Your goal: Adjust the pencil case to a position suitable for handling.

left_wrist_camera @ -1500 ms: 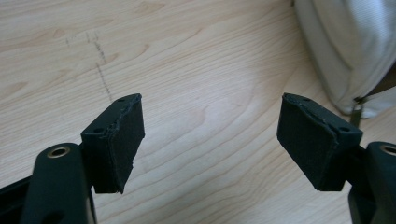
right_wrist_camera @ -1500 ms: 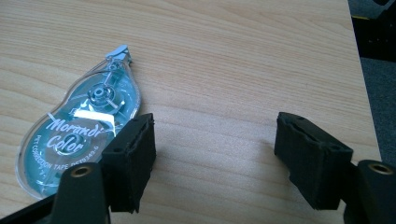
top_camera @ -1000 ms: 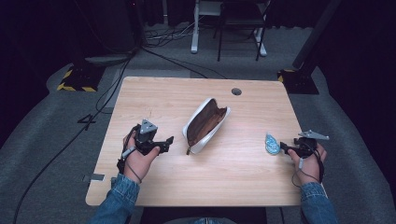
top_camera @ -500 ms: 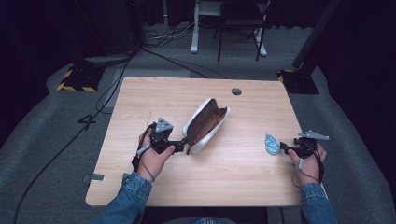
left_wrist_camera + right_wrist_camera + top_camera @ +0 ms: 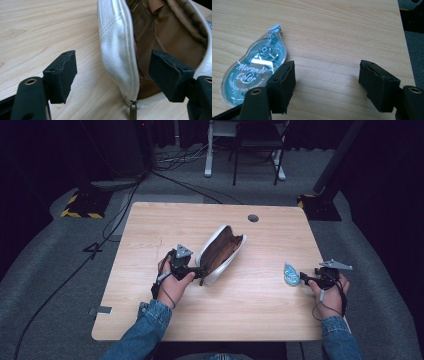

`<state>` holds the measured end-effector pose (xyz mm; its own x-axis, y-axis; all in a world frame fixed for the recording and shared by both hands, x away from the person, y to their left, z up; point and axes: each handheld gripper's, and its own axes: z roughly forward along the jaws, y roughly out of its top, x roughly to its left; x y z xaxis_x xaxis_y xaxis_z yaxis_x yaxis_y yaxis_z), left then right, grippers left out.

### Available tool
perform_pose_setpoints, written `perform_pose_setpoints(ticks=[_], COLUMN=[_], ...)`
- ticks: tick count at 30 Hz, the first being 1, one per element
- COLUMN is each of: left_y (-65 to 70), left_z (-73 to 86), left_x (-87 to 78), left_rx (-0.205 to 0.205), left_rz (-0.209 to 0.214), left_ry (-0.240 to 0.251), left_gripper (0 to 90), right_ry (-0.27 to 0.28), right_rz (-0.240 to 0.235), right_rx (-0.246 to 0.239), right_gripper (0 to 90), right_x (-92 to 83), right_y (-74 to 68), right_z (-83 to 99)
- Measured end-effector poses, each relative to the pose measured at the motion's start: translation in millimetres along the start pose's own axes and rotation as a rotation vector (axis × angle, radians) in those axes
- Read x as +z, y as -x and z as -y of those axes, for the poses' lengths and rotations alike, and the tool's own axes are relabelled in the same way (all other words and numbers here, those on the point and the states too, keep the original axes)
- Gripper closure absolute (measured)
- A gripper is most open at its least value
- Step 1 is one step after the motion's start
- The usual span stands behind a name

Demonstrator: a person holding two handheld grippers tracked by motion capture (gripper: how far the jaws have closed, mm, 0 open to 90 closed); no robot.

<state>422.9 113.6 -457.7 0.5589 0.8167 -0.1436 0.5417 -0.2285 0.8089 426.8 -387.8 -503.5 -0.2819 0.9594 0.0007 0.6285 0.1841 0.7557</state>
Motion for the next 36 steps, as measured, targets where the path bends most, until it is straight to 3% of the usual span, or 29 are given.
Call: perform_pose_setpoints(ticks=[5, 10, 13, 16, 24, 36], left_y=[-0.4, -3.0, -5.9, -9.6, -10.3, -11.9], left_z=[0.2, 3.1, 3.9, 3.1, 0.8, 1.6], left_x=[10.5, 22.2, 24.0, 23.6, 21.3, 15.1], left_rx=[0.007, -0.012, -0.024, -0.05, -0.082, -0.133], left_rz=[0.018, 0.03, 0.047, 0.073, 0.084, 0.105], left_ry=[-0.013, -0.027, -0.019, -0.009, -0.022, -0.04], left_gripper=[23.3, 26.3, 34.1, 48.6, 73.9, 81.1], right_ry=[0.0, 0.003, 0.003, 0.003, 0.006, 0.006], right_rz=[0.0, 0.001, 0.002, 0.001, 0.004, 0.003], right_rx=[0.0, -0.002, 0.0, 0.001, 0.002, 0.002], right_gripper=[29.9, 30.8, 31.1, 32.0, 32.5, 32.6], right_x=[0.0, -0.4, -0.9, -1.9, -2.8, -3.3], right_y=[0.0, 0.1, 0.2, 0.2, 0.6, 0.6], right_z=[0.0, 0.4, 0.8, 1.6, 2.5, 2.9])
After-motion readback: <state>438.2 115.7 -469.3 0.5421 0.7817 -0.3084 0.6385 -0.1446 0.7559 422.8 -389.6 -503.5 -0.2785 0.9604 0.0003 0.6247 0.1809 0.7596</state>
